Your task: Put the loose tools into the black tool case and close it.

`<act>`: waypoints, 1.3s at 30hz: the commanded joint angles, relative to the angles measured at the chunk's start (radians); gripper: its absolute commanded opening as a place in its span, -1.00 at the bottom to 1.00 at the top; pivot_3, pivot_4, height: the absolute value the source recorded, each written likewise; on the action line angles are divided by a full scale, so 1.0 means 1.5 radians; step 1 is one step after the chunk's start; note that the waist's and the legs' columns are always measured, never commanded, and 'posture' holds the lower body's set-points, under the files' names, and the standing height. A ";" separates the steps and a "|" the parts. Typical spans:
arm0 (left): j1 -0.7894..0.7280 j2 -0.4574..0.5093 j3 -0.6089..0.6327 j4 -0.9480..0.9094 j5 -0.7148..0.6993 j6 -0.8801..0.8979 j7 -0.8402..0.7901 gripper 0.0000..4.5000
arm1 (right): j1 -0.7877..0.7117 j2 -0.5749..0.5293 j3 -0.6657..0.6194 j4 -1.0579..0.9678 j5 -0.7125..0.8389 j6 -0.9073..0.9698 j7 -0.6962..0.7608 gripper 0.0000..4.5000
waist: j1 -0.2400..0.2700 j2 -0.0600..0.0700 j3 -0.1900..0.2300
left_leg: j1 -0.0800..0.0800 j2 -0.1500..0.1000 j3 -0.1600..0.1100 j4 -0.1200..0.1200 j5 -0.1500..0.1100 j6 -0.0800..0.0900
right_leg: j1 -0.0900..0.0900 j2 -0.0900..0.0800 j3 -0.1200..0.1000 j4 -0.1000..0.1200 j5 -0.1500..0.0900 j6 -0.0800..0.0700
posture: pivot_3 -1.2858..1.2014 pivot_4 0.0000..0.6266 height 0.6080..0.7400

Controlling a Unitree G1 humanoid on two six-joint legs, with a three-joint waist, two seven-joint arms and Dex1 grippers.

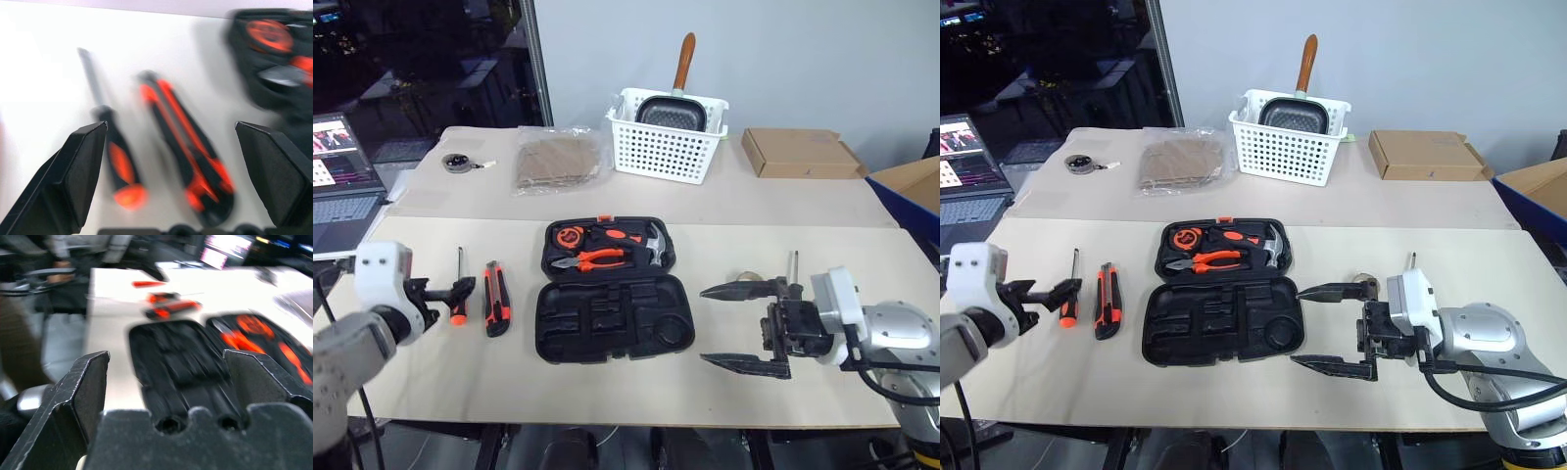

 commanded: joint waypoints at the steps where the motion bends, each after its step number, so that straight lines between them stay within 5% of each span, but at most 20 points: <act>1: -0.073 0.000 0.016 0.069 0.037 0.123 0.035 0.99 | -0.027 0.000 0.008 -0.013 0.022 0.001 0.014 0.91 | -0.002 0.000 0.000 | 0.000 0.000 0.000 0.000 0.000 0.000 | -0.001 0.000 0.000 0.000 0.001 -0.001 | 0.03 -0.52 1.00; 11: -0.191 -0.038 -0.070 0.213 0.081 0.137 0.078 0.99 | -0.066 0.039 0.023 -0.001 -0.019 -0.018 -0.034 0.91 | -0.002 -0.001 0.000 | -0.002 0.000 0.000 0.000 -0.002 -0.002 | -0.001 -0.001 0.000 0.000 0.001 -0.002 | 0.03 -0.52 1.00; 23: -0.182 -0.042 -0.072 0.227 0.100 0.137 0.073 -0.62 | -0.077 0.055 0.013 -0.013 0.016 0.004 -0.079 1.00 | -0.004 -0.001 0.000 | -0.001 0.000 -0.001 0.000 -0.001 -0.003 | -0.001 -0.002 0.000 0.002 0.002 -0.003 | 0.03 -0.52 1.00; 32: -0.193 -0.048 -0.010 0.133 0.071 0.137 0.093 -0.65 | -0.087 0.064 0.025 0.003 0.006 -0.004 -0.084 1.00 | -0.005 -0.002 0.000 | -0.001 0.000 -0.001 0.000 -0.001 -0.003 | -0.002 -0.002 0.000 0.001 0.002 -0.003 | 0.03 -0.52 1.00; 39: -0.203 0.006 -0.035 0.071 0.021 0.137 0.040 -0.65 | -0.082 0.079 0.028 0.005 0.001 -0.005 -0.092 1.00 | -0.004 -0.002 0.000 | -0.001 0.000 -0.001 -0.001 -0.001 -0.003 | -0.002 -0.002 0.000 0.001 0.002 -0.003 | 0.03 -0.52 1.00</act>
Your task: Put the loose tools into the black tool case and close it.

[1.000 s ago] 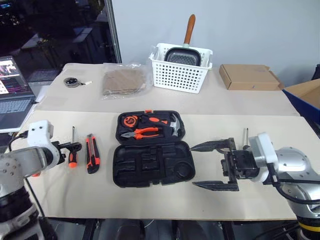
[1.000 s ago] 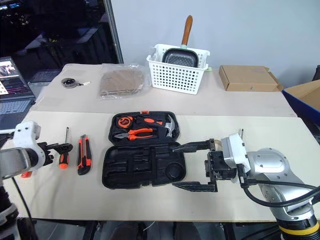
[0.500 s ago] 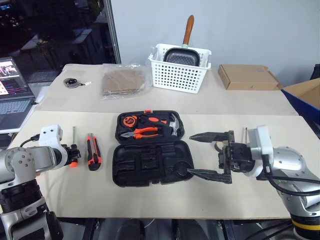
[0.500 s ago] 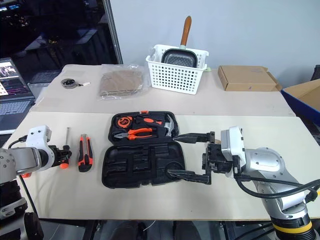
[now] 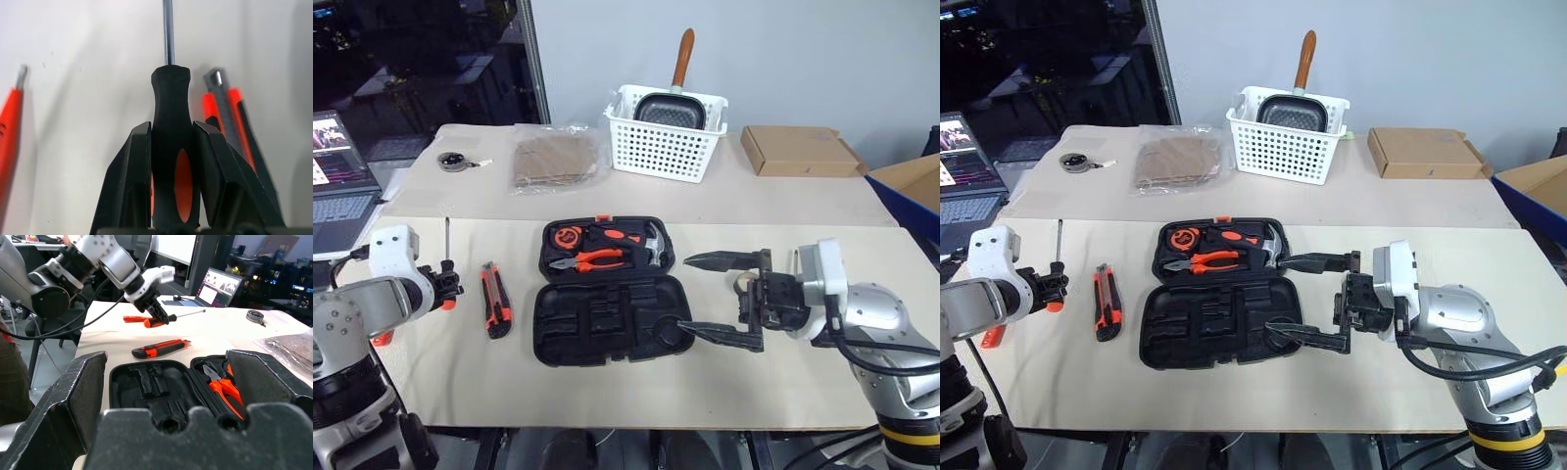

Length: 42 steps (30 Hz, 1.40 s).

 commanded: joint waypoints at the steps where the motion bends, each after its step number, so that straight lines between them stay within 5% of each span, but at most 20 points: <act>1: -0.028 0.055 -0.022 -0.060 -0.038 0.002 -0.070 -0.65 | 0.000 0.007 -0.004 -0.012 0.005 -0.007 -0.008 1.00 | 0.000 0.000 0.000 | 0.000 0.000 0.000 0.000 0.000 0.000 | 0.000 0.000 0.000 0.000 0.000 0.000 | 0.03 -0.52 1.00; 5: -0.018 0.092 -0.099 -0.137 -0.080 -0.120 -0.230 -0.65 | 0.018 -0.003 -0.018 -0.014 -0.005 -0.002 -0.019 1.00 | 0.002 0.000 0.000 | 0.000 0.000 0.000 0.000 0.000 0.000 | 0.000 0.000 0.000 0.000 0.000 0.000 | 0.03 -0.52 1.00; 8: 0.006 0.178 -0.217 -0.188 -0.077 -0.228 -0.410 -0.65 | 0.063 -0.031 -0.038 -0.008 -0.031 0.001 -0.020 1.00 | 0.004 0.000 0.000 | -0.001 0.000 0.000 0.000 0.000 0.000 | 0.000 0.000 -0.001 -0.001 0.000 0.000 | 0.03 -0.52 1.00; 11: 0.031 0.288 -0.410 -0.182 0.080 -0.463 -0.592 -0.65 | 0.144 -0.064 -0.081 0.010 -0.054 -0.004 -0.012 1.00 | 0.005 0.000 0.000 | -0.001 0.000 0.001 -0.001 -0.001 0.000 | 0.000 0.000 0.000 -0.002 -0.001 -0.001 | 0.03 -0.52 1.00; 18: -0.104 0.253 -0.635 -0.024 0.244 -0.643 -0.762 -0.65 | 0.278 -0.098 -0.198 0.033 -0.072 -0.039 0.029 1.00 | 0.013 0.002 0.000 | -0.001 -0.001 0.001 0.001 0.000 0.001 | 0.000 0.002 0.001 -0.002 -0.002 0.000 | 0.03 -0.52 1.00; 29: -0.205 0.161 -0.753 0.158 0.403 -0.751 -0.871 -0.65 | 0.281 -0.121 -0.245 0.052 -0.073 -0.057 0.067 1.00 | 0.009 0.002 0.000 | -0.002 -0.001 0.001 0.003 0.000 0.003 | 0.000 0.003 0.002 -0.002 -0.003 0.005 | 0.03 -0.52 1.00; 42: -0.246 0.098 -0.775 0.252 0.520 -0.799 -0.901 -0.65 | 0.258 -0.125 -0.258 0.053 -0.063 -0.053 0.076 1.00 | 0.015 0.004 -0.001 | -0.006 -0.001 0.000 0.010 -0.005 0.010 | 0.000 0.002 0.001 -0.002 -0.003 0.005 | 0.03 -0.52 1.00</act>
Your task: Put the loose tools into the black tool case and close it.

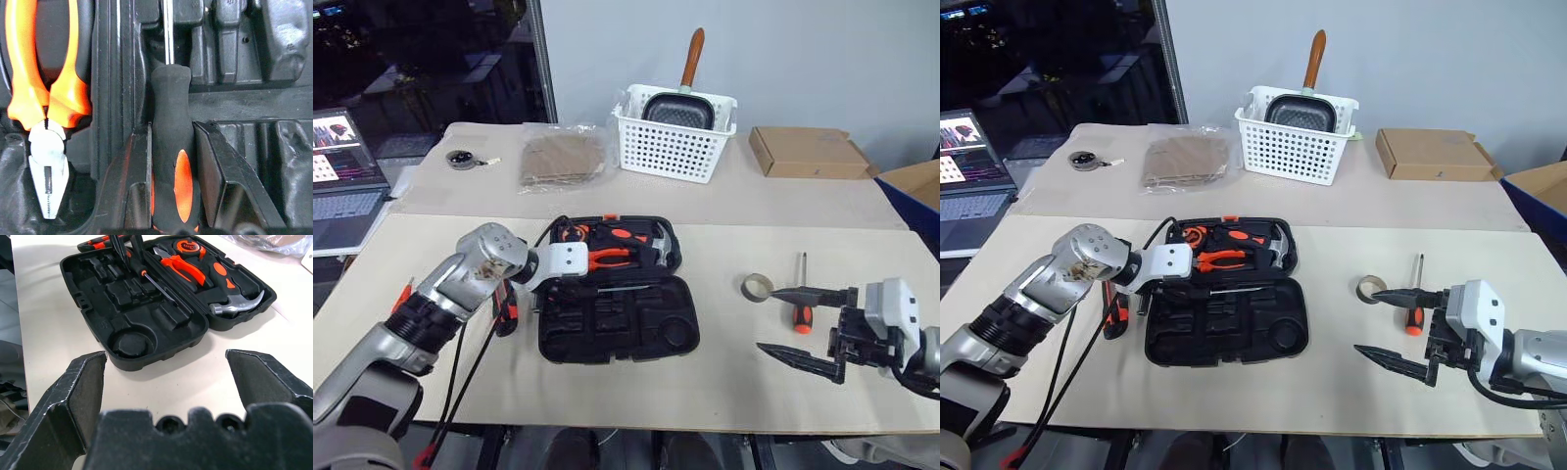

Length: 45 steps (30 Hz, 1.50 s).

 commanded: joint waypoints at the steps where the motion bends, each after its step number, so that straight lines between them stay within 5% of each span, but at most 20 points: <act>1: -0.025 -0.022 0.005 0.013 0.032 -0.003 0.000 -0.65 | -0.006 -0.003 -0.024 -0.012 0.013 -0.012 0.001 1.00 | 0.001 0.000 0.000 | 0.000 0.000 0.000 0.000 0.000 0.000 | 0.000 0.000 0.000 0.000 0.000 0.000 | 0.03 -0.52 1.00; 2: -0.026 -0.028 0.008 0.015 0.032 0.003 -0.004 -0.65 | -0.006 -0.002 -0.024 -0.013 0.013 -0.012 0.001 1.00 | 0.001 0.001 0.000 | 0.000 0.000 0.000 0.000 0.000 0.000 | 0.000 0.000 0.000 0.000 0.000 0.000 | 0.03 -0.52 1.00; 4: -0.021 -0.029 0.019 0.004 0.027 0.008 -0.012 -0.20 | -0.003 0.001 -0.023 -0.018 0.013 -0.012 -0.001 1.00 | 0.001 0.001 -0.001 | 0.000 0.000 0.000 0.000 0.000 0.000 | 0.000 0.000 0.000 0.001 0.000 0.000 | 0.03 -0.52 1.00; 9: 0.012 -0.014 0.158 -0.090 -0.073 0.080 -0.002 0.52 | 0.004 0.006 -0.019 -0.032 0.016 -0.009 -0.008 1.00 | 0.001 0.003 -0.001 | 0.000 0.000 -0.001 0.000 0.000 0.000 | 0.000 0.000 0.000 0.001 0.000 0.000 | 0.03 -0.52 1.00; 13: 0.085 -0.027 0.287 -0.183 -0.179 0.158 0.033 0.52 | 0.002 0.019 -0.006 -0.033 0.009 -0.014 -0.020 1.00 | -0.007 0.003 -0.002 | -0.002 0.001 -0.001 0.000 0.000 0.000 | -0.001 0.000 0.000 0.001 0.000 0.000 | 0.03 -0.52 1.00; 22: 0.282 -0.210 0.363 -0.227 -0.151 0.106 0.310 -0.96 | 0.003 0.045 0.006 -0.069 0.016 0.006 -0.072 1.00 | -0.001 0.005 -0.003 | 0.000 0.000 -0.001 0.002 0.000 0.000 | 0.001 -0.001 0.001 0.001 0.001 0.002 | 0.03 -0.52 1.00; 29: 0.310 -0.244 0.302 -0.172 -0.104 0.074 0.372 -0.99 | 0.010 0.040 0.000 -0.084 0.024 0.017 -0.091 1.00 | -0.002 0.005 -0.003 | 0.001 0.000 -0.001 0.001 0.000 0.000 | 0.001 0.000 0.002 0.001 0.001 0.001 | 0.03 -0.52 1.00; 41: 0.284 -0.158 0.173 0.040 0.044 -0.186 0.329 -0.99 | 0.014 0.032 -0.006 -0.101 0.017 0.046 -0.126 1.00 | -0.006 0.009 -0.008 | 0.008 0.001 0.000 0.001 0.000 0.000 | 0.008 -0.001 0.002 0.001 0.001 0.002 | 0.03 -0.52 1.00; 45: 0.296 -0.187 0.271 -0.024 -0.098 -0.154 0.299 -0.99 | -0.001 0.053 -0.008 -0.109 -0.014 0.077 -0.223 1.00 | -0.012 0.010 -0.008 | 0.008 0.001 0.000 0.001 -0.001 0.000 | 0.012 -0.001 0.002 0.000 -0.001 0.005 | 0.03 -0.52 1.00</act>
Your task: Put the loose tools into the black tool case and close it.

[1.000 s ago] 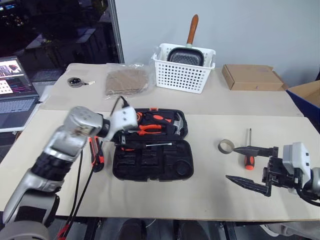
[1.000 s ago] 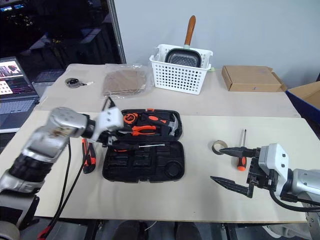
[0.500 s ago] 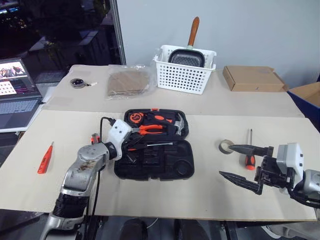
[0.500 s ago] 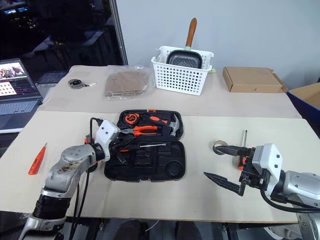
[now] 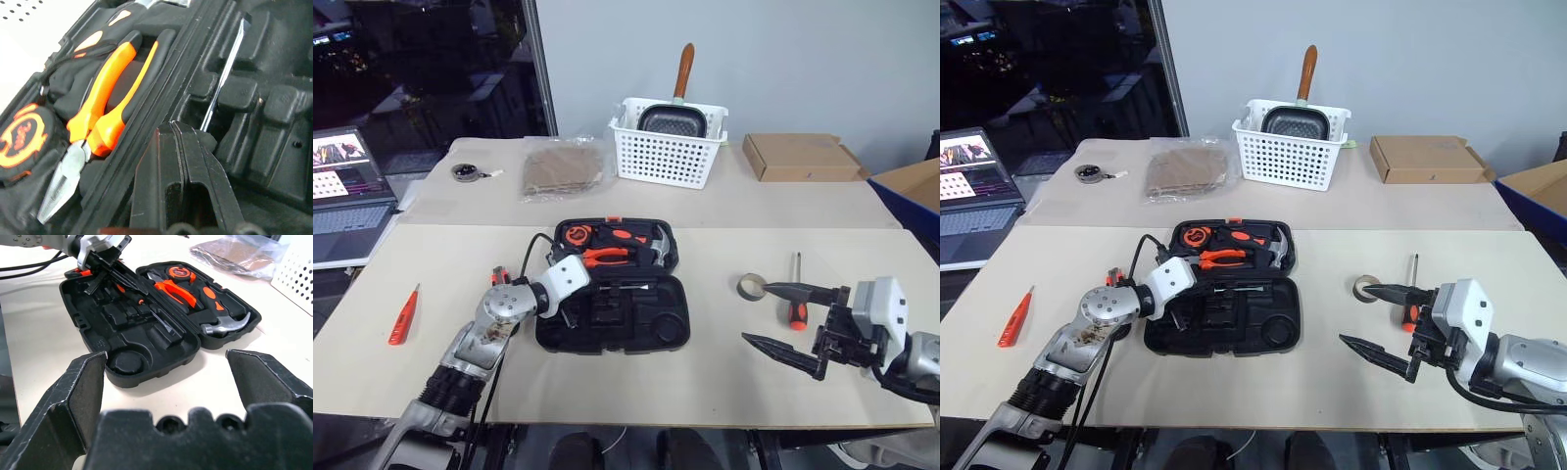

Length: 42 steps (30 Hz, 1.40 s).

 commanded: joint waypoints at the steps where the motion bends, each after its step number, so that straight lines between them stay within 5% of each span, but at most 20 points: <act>1: 0.033 -0.023 0.101 -0.068 -0.161 0.083 -0.041 -0.99 | -0.021 0.013 -0.025 -0.022 -0.026 0.035 -0.097 1.00 | -0.006 0.001 0.000 | 0.000 0.000 0.000 0.000 0.000 0.000 | 0.000 0.000 0.000 0.000 0.000 0.000 | 0.03 -0.52 1.00; 7: 0.072 0.045 0.188 -0.297 -0.416 0.249 -0.149 -0.99 | -0.065 -0.061 -0.027 -0.019 -0.053 0.290 -0.255 1.00 | -0.006 -0.001 0.000 | -0.007 0.002 0.000 0.000 0.001 -0.002 | -0.012 0.000 0.000 0.001 0.004 -0.005 | 0.03 -0.52 1.00; 10: 0.069 0.089 0.187 -0.375 -0.483 0.304 -0.180 -0.69 | -0.131 -0.118 0.009 0.021 -0.036 0.430 -0.278 1.00 | -0.006 0.000 0.000 | -0.008 0.000 0.000 0.000 0.001 -0.001 | -0.012 0.000 0.000 0.000 0.003 -0.004 | 0.03 -0.52 1.00; 13: 0.047 0.115 0.184 -0.422 -0.525 0.349 -0.184 -0.14 | -0.221 -0.130 0.069 0.065 -0.049 0.527 -0.320 1.00 | -0.006 -0.001 0.000 | -0.009 -0.001 0.000 -0.001 0.000 -0.001 | -0.012 0.000 0.000 -0.001 0.003 -0.004 | 0.03 -0.52 1.00; 20: -0.035 0.096 0.170 -0.460 -0.609 0.451 -0.105 0.80 | -0.430 -0.120 0.181 0.243 -0.072 0.752 -0.361 1.00 | -0.006 -0.002 0.001 | -0.009 -0.002 0.000 -0.001 0.000 -0.001 | -0.012 0.001 0.000 -0.002 0.003 -0.003 | 0.03 -0.52 1.00; 25: -0.061 0.086 0.160 -0.463 -0.627 0.480 -0.078 0.80 | -0.511 -0.109 0.263 0.359 -0.111 0.749 -0.356 1.00 | -0.007 -0.001 0.001 | -0.011 -0.002 -0.001 -0.001 0.000 0.001 | -0.013 0.001 0.000 -0.003 0.003 -0.003 | 0.03 -0.52 1.00; 28: -0.079 0.081 0.158 -0.460 -0.631 0.496 -0.051 0.82 | -0.535 -0.093 0.296 0.409 -0.133 0.733 -0.353 0.74 | -0.008 -0.001 0.001 | -0.012 -0.002 -0.001 -0.001 -0.001 0.001 | -0.013 0.001 0.000 -0.003 0.002 -0.002 | 0.03 -0.52 1.00; 37: -0.080 0.119 0.183 -0.493 -0.649 0.521 -0.028 0.82 | -0.522 -0.072 0.300 0.440 -0.169 0.675 -0.350 -0.60 | -0.005 -0.001 0.001 | -0.012 -0.003 -0.001 0.000 -0.001 0.001 | -0.013 0.000 0.000 -0.004 0.002 -0.002 | 0.03 -0.52 1.00; 42: -0.081 0.132 0.189 -0.487 -0.654 0.520 -0.029 0.82 | -0.494 -0.069 0.262 0.428 -0.171 0.612 -0.340 -0.68 | -0.006 -0.002 0.001 | -0.011 -0.003 -0.001 0.000 -0.001 0.001 | -0.012 0.001 0.000 -0.003 0.002 -0.002 | 0.03 -0.52 1.00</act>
